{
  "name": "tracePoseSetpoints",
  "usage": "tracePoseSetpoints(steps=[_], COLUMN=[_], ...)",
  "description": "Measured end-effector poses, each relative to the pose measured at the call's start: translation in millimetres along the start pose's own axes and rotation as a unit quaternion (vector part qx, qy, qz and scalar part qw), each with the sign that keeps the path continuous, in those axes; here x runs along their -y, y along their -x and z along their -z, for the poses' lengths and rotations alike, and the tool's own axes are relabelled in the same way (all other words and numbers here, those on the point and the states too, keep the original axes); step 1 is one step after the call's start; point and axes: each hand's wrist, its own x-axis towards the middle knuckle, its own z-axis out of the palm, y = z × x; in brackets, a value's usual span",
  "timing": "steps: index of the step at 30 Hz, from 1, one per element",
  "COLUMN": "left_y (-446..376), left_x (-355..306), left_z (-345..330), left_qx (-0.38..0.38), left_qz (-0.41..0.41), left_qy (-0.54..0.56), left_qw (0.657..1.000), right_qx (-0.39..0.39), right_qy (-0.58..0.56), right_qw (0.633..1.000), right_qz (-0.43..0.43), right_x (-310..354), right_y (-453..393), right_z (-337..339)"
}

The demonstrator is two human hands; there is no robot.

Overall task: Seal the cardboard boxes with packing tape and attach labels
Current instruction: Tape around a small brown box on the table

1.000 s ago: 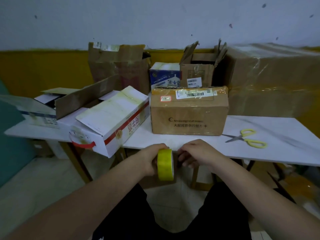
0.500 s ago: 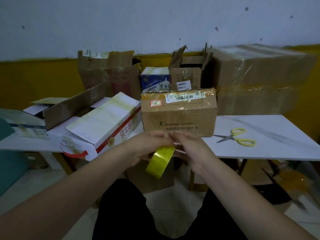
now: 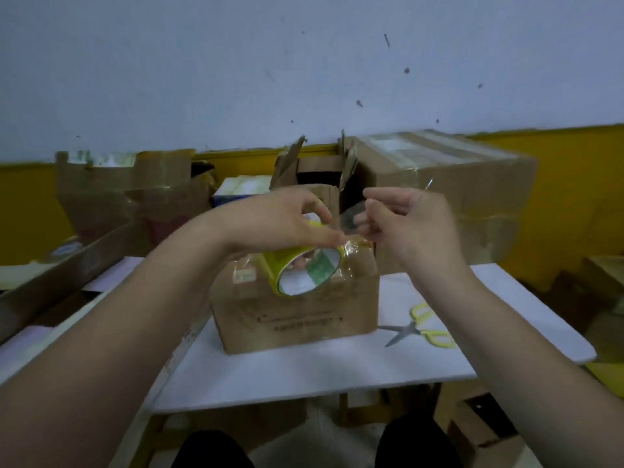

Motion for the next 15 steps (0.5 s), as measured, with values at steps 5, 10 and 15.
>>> tracePoseSetpoints(steps=[5, 10, 15], left_y=[-45, -87, -88], left_x=[12, 52, 92], left_z=[26, 4, -41], left_qx=[-0.079, -0.144, -0.191], left_qz=[-0.074, -0.089, -0.117], left_qy=[-0.021, -0.063, 0.044], left_qw=[0.994, 0.984, 0.974], right_qx=[-0.038, -0.022, -0.016], right_qy=[0.002, 0.008, 0.079], right_qw=[0.999, 0.999, 0.995], right_qz=[0.011, -0.032, -0.052], right_x=[-25, -63, -95], right_y=[-50, -71, -68], right_z=[7, -1, -6])
